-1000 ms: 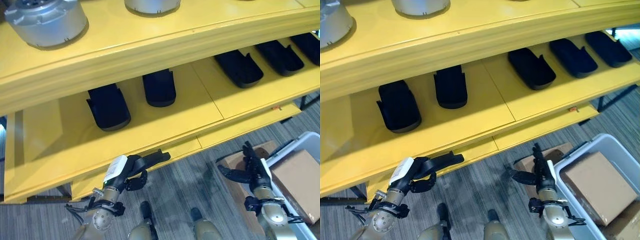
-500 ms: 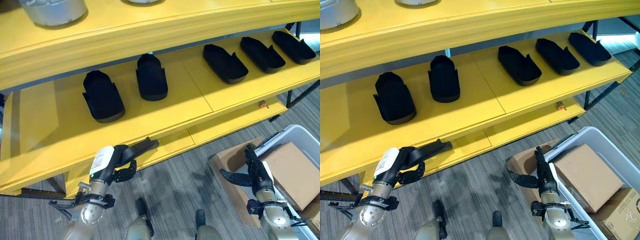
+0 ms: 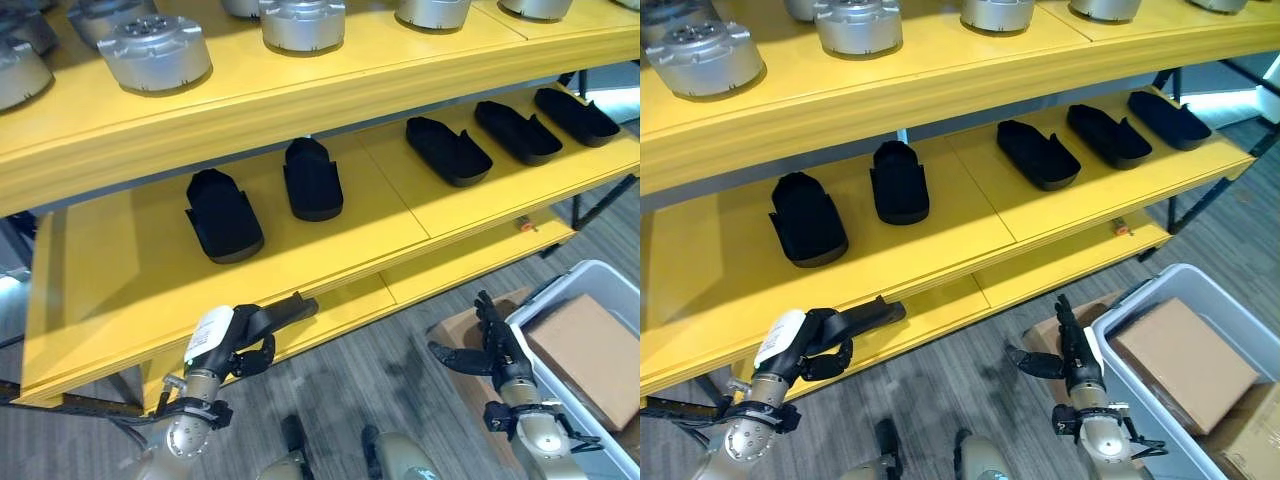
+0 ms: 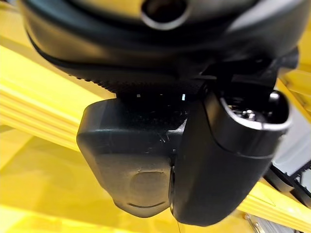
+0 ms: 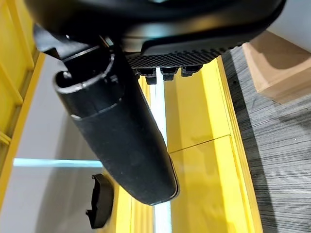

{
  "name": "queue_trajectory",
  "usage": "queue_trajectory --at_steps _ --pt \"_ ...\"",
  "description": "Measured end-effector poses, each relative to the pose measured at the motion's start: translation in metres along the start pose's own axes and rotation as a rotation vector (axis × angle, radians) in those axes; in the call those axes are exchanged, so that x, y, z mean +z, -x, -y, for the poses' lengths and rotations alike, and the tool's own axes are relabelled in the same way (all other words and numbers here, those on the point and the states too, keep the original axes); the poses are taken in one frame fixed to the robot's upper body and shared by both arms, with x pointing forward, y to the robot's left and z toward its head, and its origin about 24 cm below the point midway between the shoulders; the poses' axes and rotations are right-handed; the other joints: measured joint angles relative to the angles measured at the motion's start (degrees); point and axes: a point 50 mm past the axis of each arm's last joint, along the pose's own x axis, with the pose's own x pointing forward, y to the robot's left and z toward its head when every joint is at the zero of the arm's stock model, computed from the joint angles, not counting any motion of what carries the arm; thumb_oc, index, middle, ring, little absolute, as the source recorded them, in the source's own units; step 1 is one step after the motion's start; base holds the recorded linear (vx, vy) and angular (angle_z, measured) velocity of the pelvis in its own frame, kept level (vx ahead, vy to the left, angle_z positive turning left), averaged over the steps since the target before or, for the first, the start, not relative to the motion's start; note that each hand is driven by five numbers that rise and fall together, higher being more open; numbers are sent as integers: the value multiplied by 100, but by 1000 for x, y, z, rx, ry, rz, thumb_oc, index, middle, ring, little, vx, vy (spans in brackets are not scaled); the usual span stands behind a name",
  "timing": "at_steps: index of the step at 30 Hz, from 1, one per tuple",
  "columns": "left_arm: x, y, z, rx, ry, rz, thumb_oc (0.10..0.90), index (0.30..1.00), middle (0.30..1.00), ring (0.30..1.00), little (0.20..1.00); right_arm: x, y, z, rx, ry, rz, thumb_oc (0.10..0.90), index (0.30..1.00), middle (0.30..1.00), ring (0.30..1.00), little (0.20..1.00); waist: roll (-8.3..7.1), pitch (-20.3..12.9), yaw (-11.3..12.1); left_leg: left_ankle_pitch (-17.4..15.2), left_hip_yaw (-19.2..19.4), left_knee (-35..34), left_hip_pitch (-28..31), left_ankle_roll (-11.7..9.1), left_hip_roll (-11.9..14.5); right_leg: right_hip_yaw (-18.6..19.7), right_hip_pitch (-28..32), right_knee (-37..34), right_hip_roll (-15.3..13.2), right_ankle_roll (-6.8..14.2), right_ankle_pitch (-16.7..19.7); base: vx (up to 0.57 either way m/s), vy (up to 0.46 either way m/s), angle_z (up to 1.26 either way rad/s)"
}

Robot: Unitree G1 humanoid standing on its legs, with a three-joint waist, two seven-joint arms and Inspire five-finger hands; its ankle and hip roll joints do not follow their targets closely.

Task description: Move parts from the plastic box to the shelf.

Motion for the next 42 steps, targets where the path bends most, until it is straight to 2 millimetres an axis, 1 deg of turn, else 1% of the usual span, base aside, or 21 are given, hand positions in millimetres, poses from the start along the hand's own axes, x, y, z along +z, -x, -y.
queue_trajectory --at_steps 1,3,12,15,16,17,18,19,20,21,22,23,24,25,27,28,29,30,33,36,42 --pt "0 1 3 -11 10 -5 400 300 300 300 300 -1 2 4 -2 15 -3 900 1000 1000 1000 1000 125 -81 -2 139 -163 -50 58 -116 68 -32 54 -66 62 34 13 83 -111 32" --pt "0 3 5 -19 13 -6 400 300 300 300 300 -5 6 10 -27 16 -22 900 1000 1000 1000 1000 117 -78 -21 224 -285 -99 94 -38 54 -160 124 -49 97 24 -27 30 -93 38" --pt "-1 4 7 -37 16 -11 400 300 300 300 300 -10 12 13 -35 18 -45 900 1000 1000 1000 1000 181 -85 -85 412 -653 -145 107 -138 14 -508 202 202 62 -76 -205 -37 -83 24" --pt "1 1 5 -31 16 -6 400 300 300 300 300 -10 11 13 -35 20 -42 900 1000 1000 1000 1000 230 -70 -117 548 -873 39 -68 -322 -7 -588 -2 608 37 -227 -465 -87 -46 39" --pt "1 1 3 -21 16 -7 400 300 300 300 300 -10 12 13 -35 19 -45 900 1000 1000 1000 1000 245 -66 -117 562 -803 124 -155 -357 8 -689 -93 665 -46 -405 -510 -84 0 22" --pt "1 -1 0 -12 13 -3 400 300 300 300 300 -11 12 13 -38 18 -45 900 1000 1000 1000 1000 156 -5 -141 310 -724 613 -352 -293 64 -776 -131 696 -131 -593 -443 -49 58 16" --pt "2 -3 -2 -4 7 3 400 300 300 300 300 -11 12 12 -38 11 -44 900 1000 1000 1000 1000 118 11 -97 -56 -606 1275 -480 -152 121 -758 -123 669 -197 -637 -405 -11 61 7" --pt "2 -4 -3 0 6 3 400 300 300 300 300 -11 13 12 -37 10 -46 900 1000 1000 1000 1000 51 31 -98 -158 -644 1487 -534 -177 151 -760 -96 640 -219 -637 -386 15 91 -4" --pt "2 -5 -4 9 5 6 400 300 300 300 300 -12 14 12 -40 11 -51 900 1000 1000 1000 1000 20 26 -116 -313 -713 1705 -496 -197 277 -768 -97 570 -229 -622 -299 23 120 6" --pt "2 -6 -5 18 6 7 400 300 300 300 300 -12 14 13 -44 12 -51 900 1000 1000 1000 1000 -32 44 -168 -389 -836 1718 -452 -234 444 -770 -112 533 -250 -486 -285 56 213 9" --pt "5 -8 -7 29 7 17 400 300 300 300 300 -13 14 15 -59 6 -54 900 1000 1000 1000 1000 -27 43 -229 -408 -918 1440 -221 -254 769 -764 -167 513 -191 -485 -250 60 335 12" --pt "7 -11 -8 39 9 27 400 300 300 300 300 -13 14 17 -70 5 -55 900 1000 1000 1000 1000 -32 45 -290 -404 -1013 1126 -58 -275 1072 -739 -254 556 -169 -391 -204 51 259 9" --pt "8 -12 -9 45 11 34 400 300 300 300 300 -13 14 18 -80 4 -54 900 1000 1000 1000 1000 -20 39 -323 -361 -966 898 33 -361 1194 -770 -317 576 -133 -388 -242 48 389 7" --pt "10 -15 -10 52 13 44 400 300 300 300 300 -13 15 22 -99 2 -55 900 1000 1000 1000 1000 8 39 -335 -331 -935 644 119 -433 1416 -797 -426 665 -113 -237 -216 41 287 4" --pt "12 -17 -11 57 13 53 400 300 300 300 300 -11 13 27 -135 -4 -46 900 1000 1000 1000 1000 119 83 -349 -261 -810 298 337 -557 1625 -770 -511 733 -93 -215 -187 43 268 -7" --pt "13 -18 -11 58 12 57 400 300 300 300 300 -10 12 29 -150 -4 -40 900 1000 1000 1000 1000 199 100 -357 -250 -765 256 400 -564 1595 -759 -519 715 -90 -190 -170 51 246 -11" --pt "14 -18 -11 58 14 64 400 300 300 300 300 -7 12 34 -157 11 -29 900 1000 1000 1000 1000 361 98 -381 -147 -749 252 421 -445 1512 -751 -563 729 -92 -177 -174 57 272 1" --pt "16 -19 -12 57 13 75 400 300 300 300 300 -6 12 34 -171 5 -25 900 1000 1000 1000 1000 449 128 -423 -270 -624 250 396 -620 1435 -736 -601 740 -231 -60 -141 78 359 12" --pt "16 -19 -11 55 16 76 400 300 300 300 300 -8 12 31 -158 1 -30 900 1000 1000 1000 1000 423 148 -421 -287 -518 249 414 -671 968 -523 -581 566 -631 271 90 50 264 5" --pt "15 -17 -10 52 14 71 400 300 300 300 300 -6 10 26 -144 -4 -24 900 1000 1000 1000 1000 453 165 -357 -325 -384 249 437 -683 625 -345 -417 83 -894 549 422 26 198 -8" --pt "13 -15 -10 45 32 58 400 300 300 300 300 -5 8 20 -124 -4 -20 900 1000 1000 1000 1000 377 201 -299 -457 -307 324 496 -501 406 -294 67 -765 -1092 760 887 17 114 -2"
